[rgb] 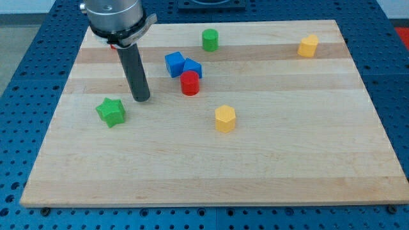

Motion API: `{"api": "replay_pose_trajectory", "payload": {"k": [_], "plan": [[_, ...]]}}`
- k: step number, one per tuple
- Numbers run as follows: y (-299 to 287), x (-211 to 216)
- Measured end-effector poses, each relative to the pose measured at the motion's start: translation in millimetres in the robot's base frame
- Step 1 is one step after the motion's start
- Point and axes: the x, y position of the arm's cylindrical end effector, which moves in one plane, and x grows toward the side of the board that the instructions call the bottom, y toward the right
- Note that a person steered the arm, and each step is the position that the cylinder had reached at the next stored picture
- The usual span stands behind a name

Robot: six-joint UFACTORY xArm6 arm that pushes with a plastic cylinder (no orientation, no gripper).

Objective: Push the green star parallel to the left of the red circle

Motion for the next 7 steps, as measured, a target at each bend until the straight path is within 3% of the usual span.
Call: {"api": "replay_pose_trajectory", "payload": {"k": [2, 3, 4, 7], "plan": [[13.1, 18.2], [6.9, 78.2], [-12.9, 107.2], [-41.6, 67.4]]}}
